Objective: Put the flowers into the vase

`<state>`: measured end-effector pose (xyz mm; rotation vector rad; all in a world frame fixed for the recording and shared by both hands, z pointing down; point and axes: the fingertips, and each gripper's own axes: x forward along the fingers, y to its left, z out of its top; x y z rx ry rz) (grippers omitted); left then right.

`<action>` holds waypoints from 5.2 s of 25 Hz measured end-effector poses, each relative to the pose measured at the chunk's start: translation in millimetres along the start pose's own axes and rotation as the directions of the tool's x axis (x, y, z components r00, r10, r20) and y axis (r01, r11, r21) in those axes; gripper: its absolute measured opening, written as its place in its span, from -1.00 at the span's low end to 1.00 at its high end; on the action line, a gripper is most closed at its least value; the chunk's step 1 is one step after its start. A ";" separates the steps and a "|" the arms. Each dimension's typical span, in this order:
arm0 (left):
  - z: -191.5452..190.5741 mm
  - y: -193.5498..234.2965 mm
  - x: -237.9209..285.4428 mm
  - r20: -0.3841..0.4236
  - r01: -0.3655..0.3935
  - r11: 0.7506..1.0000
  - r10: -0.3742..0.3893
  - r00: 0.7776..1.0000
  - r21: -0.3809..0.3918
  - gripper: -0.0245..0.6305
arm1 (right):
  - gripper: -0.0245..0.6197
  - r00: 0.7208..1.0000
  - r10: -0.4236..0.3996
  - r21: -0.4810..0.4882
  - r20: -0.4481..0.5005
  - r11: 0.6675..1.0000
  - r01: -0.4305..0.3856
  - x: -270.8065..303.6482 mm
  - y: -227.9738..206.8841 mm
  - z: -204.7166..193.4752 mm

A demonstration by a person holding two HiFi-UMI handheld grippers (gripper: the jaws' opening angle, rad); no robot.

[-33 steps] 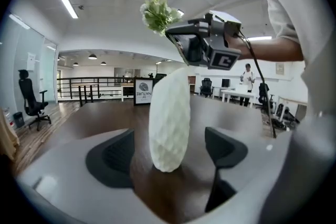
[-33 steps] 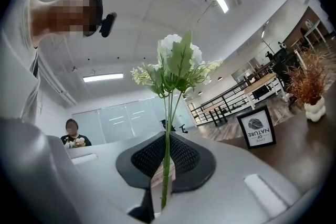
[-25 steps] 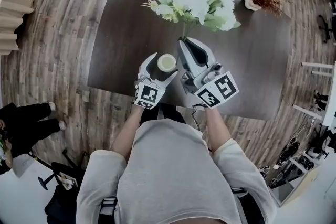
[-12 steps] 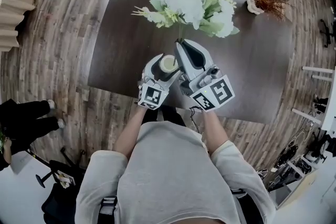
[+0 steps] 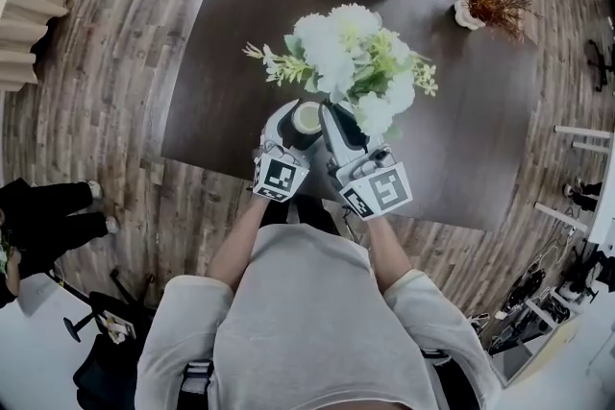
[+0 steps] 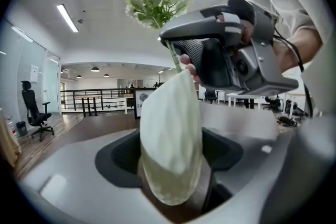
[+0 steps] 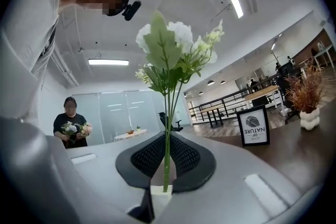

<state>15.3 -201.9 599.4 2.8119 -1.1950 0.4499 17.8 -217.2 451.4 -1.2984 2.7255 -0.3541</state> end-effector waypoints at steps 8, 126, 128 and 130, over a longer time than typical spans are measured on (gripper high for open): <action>-3.2 10.2 23.0 -0.024 0.006 1.000 -0.006 1.000 0.012 0.11 | -0.85 0.995 -0.065 -0.105 -0.077 0.993 0.057 -0.4 -10.7 -31.5; 21.9 -58.6 -327.0 0.148 0.055 0.997 -0.062 0.987 0.048 -0.90 | -0.94 0.867 -0.497 -0.151 -0.036 0.860 0.487 -203.5 229.9 -83.2; 20.3 -60.9 -326.6 0.144 0.056 0.997 -0.063 0.988 0.048 -0.90 | -0.94 0.867 -0.497 -0.152 -0.036 0.860 0.487 -204.8 230.2 -83.6; 19.0 -62.7 -326.5 0.142 0.055 0.997 -0.061 0.988 0.044 -0.90 | -0.94 0.867 -0.497 -0.151 -0.037 0.861 0.486 -206.0 230.4 -84.3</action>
